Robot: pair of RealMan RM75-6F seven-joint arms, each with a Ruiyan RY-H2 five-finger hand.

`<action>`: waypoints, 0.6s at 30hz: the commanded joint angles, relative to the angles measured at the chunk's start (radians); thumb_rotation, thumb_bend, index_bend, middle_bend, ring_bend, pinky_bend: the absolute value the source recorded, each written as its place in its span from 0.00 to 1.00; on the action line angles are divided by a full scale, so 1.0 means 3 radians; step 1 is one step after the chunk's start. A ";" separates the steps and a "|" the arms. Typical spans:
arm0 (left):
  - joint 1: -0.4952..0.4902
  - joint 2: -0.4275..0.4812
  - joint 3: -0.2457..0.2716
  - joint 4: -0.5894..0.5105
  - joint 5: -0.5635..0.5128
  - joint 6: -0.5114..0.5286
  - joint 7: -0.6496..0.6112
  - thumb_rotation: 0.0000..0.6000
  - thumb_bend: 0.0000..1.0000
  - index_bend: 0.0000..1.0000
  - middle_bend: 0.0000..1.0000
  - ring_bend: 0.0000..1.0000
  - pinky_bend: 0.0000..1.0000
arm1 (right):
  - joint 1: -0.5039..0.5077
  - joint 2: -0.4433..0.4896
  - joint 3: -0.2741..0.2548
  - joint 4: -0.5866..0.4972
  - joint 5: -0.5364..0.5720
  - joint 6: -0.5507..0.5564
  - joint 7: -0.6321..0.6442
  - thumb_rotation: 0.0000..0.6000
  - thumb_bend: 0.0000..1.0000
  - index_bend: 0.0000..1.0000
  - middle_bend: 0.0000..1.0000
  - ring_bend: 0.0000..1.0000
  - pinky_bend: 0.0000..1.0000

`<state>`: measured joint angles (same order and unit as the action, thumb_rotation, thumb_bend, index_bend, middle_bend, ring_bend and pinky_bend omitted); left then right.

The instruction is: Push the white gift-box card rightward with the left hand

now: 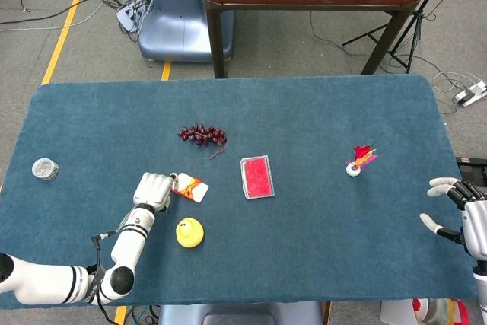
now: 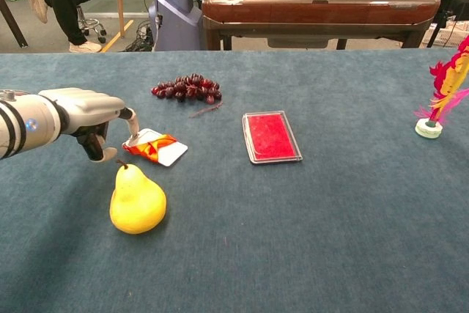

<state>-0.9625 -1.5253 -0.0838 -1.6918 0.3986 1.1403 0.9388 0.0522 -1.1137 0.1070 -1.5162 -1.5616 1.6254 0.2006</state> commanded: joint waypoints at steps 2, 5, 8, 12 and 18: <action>-0.0020 -0.0021 -0.0007 -0.0024 0.0009 0.0018 0.0026 1.00 0.48 0.22 1.00 0.97 1.00 | -0.0001 0.0003 0.0003 -0.0001 0.0003 0.0002 0.0004 1.00 0.05 0.49 0.39 0.34 0.59; -0.0034 -0.0036 -0.0002 -0.0064 0.0028 0.0051 0.0057 1.00 0.48 0.22 1.00 0.97 1.00 | -0.0005 0.0007 0.0003 -0.0002 0.0002 0.0007 0.0011 1.00 0.05 0.49 0.39 0.34 0.59; -0.0044 -0.0050 0.0002 -0.0096 0.0028 0.0078 0.0082 1.00 0.48 0.23 1.00 0.97 1.00 | -0.0007 0.0010 0.0002 -0.0003 -0.0005 0.0015 0.0015 1.00 0.05 0.49 0.39 0.34 0.59; -0.0038 -0.0049 -0.0027 -0.0141 0.0027 0.0078 0.0040 1.00 0.48 0.23 1.00 0.97 1.00 | -0.0010 0.0013 0.0003 -0.0003 -0.0007 0.0021 0.0020 1.00 0.05 0.49 0.39 0.34 0.59; -0.0007 -0.0007 0.0008 -0.0204 0.0242 0.0196 0.0008 1.00 0.48 0.23 1.00 0.96 1.00 | -0.0007 0.0011 0.0004 0.0002 -0.0004 0.0012 0.0021 1.00 0.05 0.49 0.39 0.34 0.59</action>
<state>-0.9705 -1.5326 -0.0857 -1.7466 0.4447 1.1813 0.9476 0.0503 -1.1106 0.1082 -1.5157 -1.5628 1.6289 0.2070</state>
